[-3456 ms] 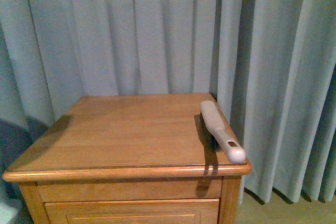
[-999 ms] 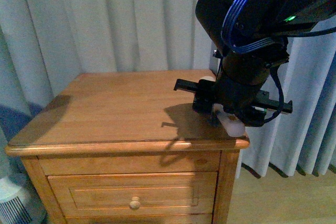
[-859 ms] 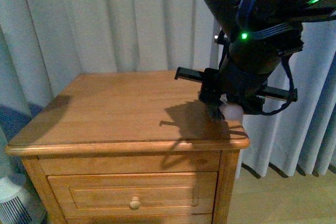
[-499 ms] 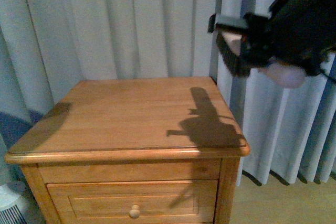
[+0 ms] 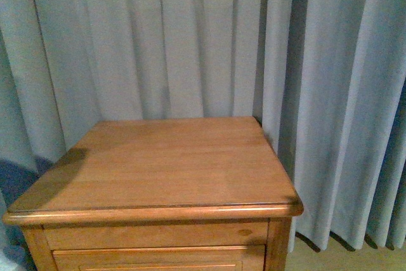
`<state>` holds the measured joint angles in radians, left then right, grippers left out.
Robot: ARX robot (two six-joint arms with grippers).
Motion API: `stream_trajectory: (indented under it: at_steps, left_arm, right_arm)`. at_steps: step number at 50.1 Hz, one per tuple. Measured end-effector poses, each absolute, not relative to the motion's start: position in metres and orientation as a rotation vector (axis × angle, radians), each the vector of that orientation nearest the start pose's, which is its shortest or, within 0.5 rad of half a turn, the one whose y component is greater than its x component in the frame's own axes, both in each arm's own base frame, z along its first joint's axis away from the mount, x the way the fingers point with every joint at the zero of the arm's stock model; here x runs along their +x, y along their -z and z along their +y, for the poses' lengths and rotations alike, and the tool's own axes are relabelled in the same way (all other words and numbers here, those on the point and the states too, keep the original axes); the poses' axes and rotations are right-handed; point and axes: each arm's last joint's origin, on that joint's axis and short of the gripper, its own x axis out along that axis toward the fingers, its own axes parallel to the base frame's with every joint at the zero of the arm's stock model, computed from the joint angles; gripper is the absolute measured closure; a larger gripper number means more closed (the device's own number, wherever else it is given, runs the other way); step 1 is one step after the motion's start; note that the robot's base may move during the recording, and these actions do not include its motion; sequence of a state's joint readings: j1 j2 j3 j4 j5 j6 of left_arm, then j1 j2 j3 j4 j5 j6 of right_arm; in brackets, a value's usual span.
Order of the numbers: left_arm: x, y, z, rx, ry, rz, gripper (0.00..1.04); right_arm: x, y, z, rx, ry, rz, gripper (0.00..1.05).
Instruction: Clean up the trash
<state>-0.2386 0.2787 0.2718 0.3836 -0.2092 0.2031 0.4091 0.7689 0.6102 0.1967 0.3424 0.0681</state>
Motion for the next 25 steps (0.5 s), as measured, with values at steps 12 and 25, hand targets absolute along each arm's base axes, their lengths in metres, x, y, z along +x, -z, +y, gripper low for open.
stream_trajectory:
  at_steps: [12,25]
  left_arm:
    - [0.099,-0.27,-0.018,0.117,-0.009,-0.368,0.77]
    - [0.099,-0.27,-0.018,0.117,-0.009,-0.368,0.77]
  right_arm:
    - [0.135,-0.302,0.038,0.066,0.01,-0.158,0.83]
    - [0.134,-0.296,0.036,0.022,0.043,-0.169,0.83]
